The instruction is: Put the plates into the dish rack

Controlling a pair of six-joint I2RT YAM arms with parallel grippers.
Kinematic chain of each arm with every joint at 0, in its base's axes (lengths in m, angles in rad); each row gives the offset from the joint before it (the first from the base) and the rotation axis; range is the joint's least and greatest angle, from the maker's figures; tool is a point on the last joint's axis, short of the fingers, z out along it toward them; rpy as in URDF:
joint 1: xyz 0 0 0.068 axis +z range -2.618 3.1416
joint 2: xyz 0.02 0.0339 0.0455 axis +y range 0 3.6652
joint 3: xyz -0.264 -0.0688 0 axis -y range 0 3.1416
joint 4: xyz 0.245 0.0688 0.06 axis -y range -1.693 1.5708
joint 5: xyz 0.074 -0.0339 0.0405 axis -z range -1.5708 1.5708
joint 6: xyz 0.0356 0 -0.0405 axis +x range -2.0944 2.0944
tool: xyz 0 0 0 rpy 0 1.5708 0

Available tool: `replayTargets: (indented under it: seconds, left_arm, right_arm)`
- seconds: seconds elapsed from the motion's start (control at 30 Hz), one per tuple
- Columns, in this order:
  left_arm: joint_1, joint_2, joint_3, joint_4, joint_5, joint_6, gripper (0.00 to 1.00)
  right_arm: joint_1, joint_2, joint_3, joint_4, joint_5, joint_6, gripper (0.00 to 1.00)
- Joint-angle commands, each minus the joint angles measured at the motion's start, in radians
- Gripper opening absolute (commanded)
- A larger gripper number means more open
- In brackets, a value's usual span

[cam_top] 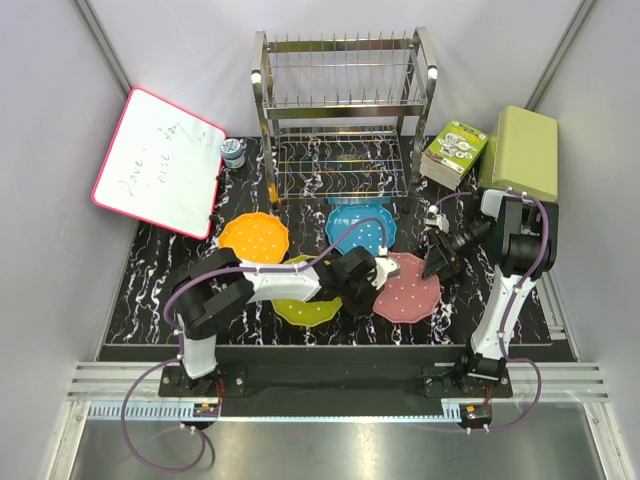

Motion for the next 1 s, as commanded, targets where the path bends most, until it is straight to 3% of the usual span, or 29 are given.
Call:
replayTargets:
  seconds: [0.0,0.07,0.1,0.2,0.33,0.67,0.73,0.77,0.97]
  left_arm:
    - [0.059,-0.034,-0.044,0.074,-0.127,0.024,0.0]
    - [0.088,-0.059,-0.067,0.062,-0.185,0.044,0.09]
    - [0.096,-0.057,-0.067,0.05,-0.196,0.05,0.32]
    - [0.125,-0.034,-0.037,0.033,-0.17,0.062,0.5]
    - [0.149,-0.047,-0.024,0.044,-0.015,0.057,0.54]
    - [0.194,-0.184,-0.047,-0.007,0.069,-0.027,0.53]
    - [0.202,-0.247,-0.07,-0.012,0.068,-0.041,0.55]
    - [0.202,-0.26,-0.07,-0.006,0.063,-0.042,0.6]
    - [0.206,-0.16,-0.001,0.002,0.149,-0.11,0.66]
  right_arm:
    - [0.029,0.044,-0.008,0.031,-0.125,0.024,0.8]
    - [0.029,0.048,-0.005,0.05,-0.122,0.059,0.8]
    - [0.029,0.05,-0.003,0.062,-0.124,0.067,0.8]
    - [0.029,0.048,-0.003,0.071,-0.124,0.085,0.79]
    - [0.028,0.033,-0.012,0.076,-0.105,0.086,0.8]
    - [0.026,0.021,-0.02,0.087,-0.099,0.093,0.8]
    - [0.026,0.016,-0.02,0.091,-0.099,0.101,0.8]
    - [0.026,0.016,-0.02,0.094,-0.099,0.104,0.8]
    - [0.026,0.025,-0.008,0.099,-0.11,0.128,0.8]
